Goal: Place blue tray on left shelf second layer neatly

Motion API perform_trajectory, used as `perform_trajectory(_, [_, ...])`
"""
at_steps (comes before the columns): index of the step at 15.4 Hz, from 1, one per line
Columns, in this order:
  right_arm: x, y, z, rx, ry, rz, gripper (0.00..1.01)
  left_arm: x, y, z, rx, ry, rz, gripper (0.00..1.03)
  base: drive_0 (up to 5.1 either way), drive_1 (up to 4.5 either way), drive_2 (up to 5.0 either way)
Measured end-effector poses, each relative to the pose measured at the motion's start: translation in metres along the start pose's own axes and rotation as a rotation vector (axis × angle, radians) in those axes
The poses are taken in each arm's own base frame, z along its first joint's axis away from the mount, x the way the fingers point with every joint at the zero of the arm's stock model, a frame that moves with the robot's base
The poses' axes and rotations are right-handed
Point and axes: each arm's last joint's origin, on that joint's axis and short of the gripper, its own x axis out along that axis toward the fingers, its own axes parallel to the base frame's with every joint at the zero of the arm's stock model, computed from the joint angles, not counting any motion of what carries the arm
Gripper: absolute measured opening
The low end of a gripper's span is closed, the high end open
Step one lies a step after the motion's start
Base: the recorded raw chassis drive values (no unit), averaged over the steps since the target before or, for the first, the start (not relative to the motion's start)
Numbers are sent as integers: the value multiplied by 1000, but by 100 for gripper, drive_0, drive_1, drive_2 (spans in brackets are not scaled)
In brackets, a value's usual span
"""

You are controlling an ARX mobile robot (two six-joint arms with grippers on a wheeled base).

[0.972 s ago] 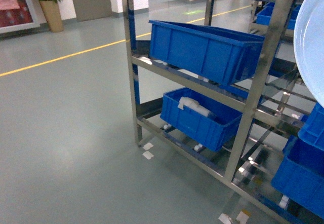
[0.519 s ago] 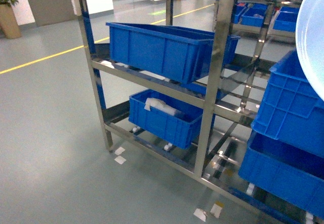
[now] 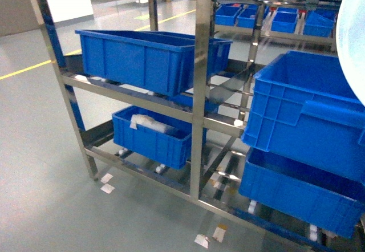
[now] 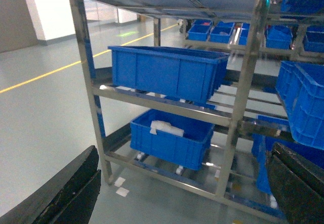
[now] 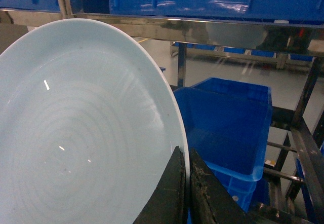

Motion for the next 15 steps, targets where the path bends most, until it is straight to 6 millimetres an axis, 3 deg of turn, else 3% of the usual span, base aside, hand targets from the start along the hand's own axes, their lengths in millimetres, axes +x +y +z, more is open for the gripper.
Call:
perform_trajectory(5, [1, 0, -2, 2, 14, 0, 2, 0, 0, 0, 0, 1, 0, 98, -161, -161, -161])
perform_trajectory(12, [1, 0, -2, 2, 13, 0, 2, 0, 0, 0, 0, 0, 0, 98, -159, 260, -579])
perform_trajectory(15, [1, 0, -2, 2, 12, -4, 2, 0, 0, 0, 0, 0, -3, 98, -72, -72, -72])
